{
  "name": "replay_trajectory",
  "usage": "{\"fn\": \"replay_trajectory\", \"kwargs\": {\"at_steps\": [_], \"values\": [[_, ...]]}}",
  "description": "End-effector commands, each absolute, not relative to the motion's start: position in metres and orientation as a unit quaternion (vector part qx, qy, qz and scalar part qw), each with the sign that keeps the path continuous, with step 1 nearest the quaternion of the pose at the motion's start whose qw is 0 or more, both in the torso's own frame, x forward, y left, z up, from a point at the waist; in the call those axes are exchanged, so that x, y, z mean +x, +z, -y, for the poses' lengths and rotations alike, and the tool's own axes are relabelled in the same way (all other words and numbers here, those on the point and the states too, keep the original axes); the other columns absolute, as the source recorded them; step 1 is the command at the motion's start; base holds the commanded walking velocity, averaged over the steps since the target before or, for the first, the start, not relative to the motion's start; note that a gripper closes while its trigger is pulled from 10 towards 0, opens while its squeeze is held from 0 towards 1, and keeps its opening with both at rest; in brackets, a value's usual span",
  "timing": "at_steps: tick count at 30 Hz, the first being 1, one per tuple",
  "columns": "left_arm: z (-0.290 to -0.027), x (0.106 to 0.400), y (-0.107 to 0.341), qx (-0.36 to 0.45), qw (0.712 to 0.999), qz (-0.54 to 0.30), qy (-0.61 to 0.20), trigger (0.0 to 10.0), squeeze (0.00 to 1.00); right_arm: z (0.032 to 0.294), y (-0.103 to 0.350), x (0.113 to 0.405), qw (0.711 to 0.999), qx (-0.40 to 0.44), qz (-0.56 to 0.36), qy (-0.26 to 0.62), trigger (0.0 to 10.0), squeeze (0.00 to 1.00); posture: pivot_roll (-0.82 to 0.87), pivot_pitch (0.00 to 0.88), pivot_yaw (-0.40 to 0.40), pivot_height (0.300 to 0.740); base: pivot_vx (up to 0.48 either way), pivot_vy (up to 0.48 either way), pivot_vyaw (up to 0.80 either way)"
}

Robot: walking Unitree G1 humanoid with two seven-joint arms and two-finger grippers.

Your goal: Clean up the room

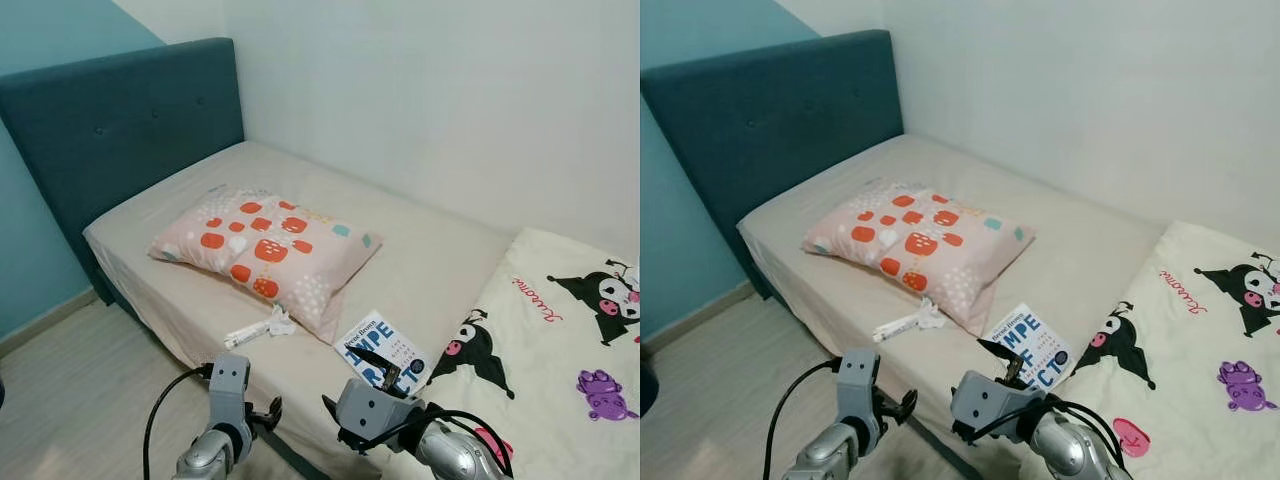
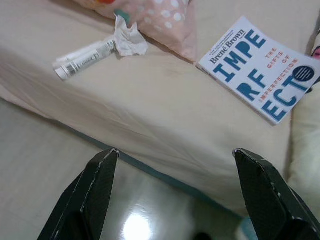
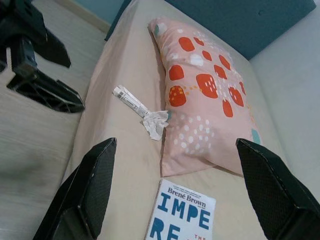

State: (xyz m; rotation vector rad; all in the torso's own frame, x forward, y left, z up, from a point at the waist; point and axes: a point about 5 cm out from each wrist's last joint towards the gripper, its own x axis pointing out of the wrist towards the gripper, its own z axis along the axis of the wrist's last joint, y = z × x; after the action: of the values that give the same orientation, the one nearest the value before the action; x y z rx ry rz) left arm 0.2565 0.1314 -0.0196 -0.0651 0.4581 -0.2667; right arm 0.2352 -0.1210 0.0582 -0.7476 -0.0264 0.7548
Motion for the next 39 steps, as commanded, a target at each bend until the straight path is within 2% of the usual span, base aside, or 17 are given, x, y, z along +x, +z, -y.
{"fn": "replay_trajectory", "kwargs": {"at_steps": [1,12,14,17,22,32,33,35,36,37,39], "values": [[-0.134,0.255,-0.021,-0.007,0.964,-0.227,-0.138,10.0,0.00,0.120,0.058,0.233,0.862,-0.356,0.012,0.361,10.0,0.00,-0.21,0.021,-0.038,0.740,0.000,0.000,0.00],[-0.155,0.260,-0.020,0.019,0.966,-0.231,-0.112,10.0,0.00,0.120,0.058,0.233,0.865,-0.377,0.019,0.330,10.0,0.00,-0.21,0.029,-0.032,0.740,0.000,0.000,0.00],[-0.158,0.261,-0.019,0.024,0.967,-0.228,-0.110,10.0,0.00,0.118,0.059,0.233,0.854,-0.405,0.029,0.325,10.0,0.00,-0.22,0.030,-0.027,0.740,0.000,0.000,0.00],[-0.159,0.262,-0.018,0.026,0.968,-0.227,-0.108,10.0,0.00,0.115,0.060,0.232,0.845,-0.415,0.041,0.336,10.0,0.00,-0.22,0.033,-0.025,0.740,0.000,0.000,0.00],[-0.157,0.263,-0.018,0.027,0.968,-0.226,-0.109,10.0,0.00,0.115,0.060,0.232,0.847,-0.413,0.029,0.335,10.0,0.00,-0.22,0.030,-0.028,0.740,0.000,0.000,0.00],[-0.156,0.266,-0.017,0.024,0.969,-0.224,-0.104,10.0,0.00,0.122,0.067,0.236,0.849,-0.464,0.033,0.252,10.0,0.00,-0.22,0.023,-0.034,0.740,0.000,0.000,0.00],[-0.155,0.266,-0.017,0.024,0.969,-0.224,-0.103,10.0,0.00,0.127,0.066,0.239,0.861,-0.451,0.025,0.235,10.0,0.00,-0.22,0.019,-0.038,0.740,0.000,0.000,0.00],[-0.156,0.268,-0.017,0.022,0.969,-0.224,-0.098,10.0,0.00,0.150,0.063,0.250,0.925,-0.347,-0.030,0.150,10.0,0.00,-0.22,0.013,-0.037,0.740,0.000,0.000,0.00],[-0.156,0.268,-0.017,0.022,0.969,-0.224,-0.098,10.0,0.00,0.150,0.063,0.250,0.925,-0.347,-0.030,0.150,10.0,0.00,-0.22,0.013,-0.037,0.740,0.000,0.000,0.00],[-0.157,0.268,-0.017,0.020,0.970,-0.225,-0.094,10.0,0.00,0.163,0.060,0.255,0.948,-0.294,-0.053,0.107,10.0,0.00,-0.22,0.011,-0.038,0.740,0.000,0.000,0.00],[-0.157,0.268,-0.017,0.020,0.970,-0.225,-0.094,10.0,0.00,0.163,0.060,0.255,0.948,-0.294,-0.053,0.107,10.0,0.00,-0.22,0.011,-0.038,0.740,0.000,0.000,0.00]]}}
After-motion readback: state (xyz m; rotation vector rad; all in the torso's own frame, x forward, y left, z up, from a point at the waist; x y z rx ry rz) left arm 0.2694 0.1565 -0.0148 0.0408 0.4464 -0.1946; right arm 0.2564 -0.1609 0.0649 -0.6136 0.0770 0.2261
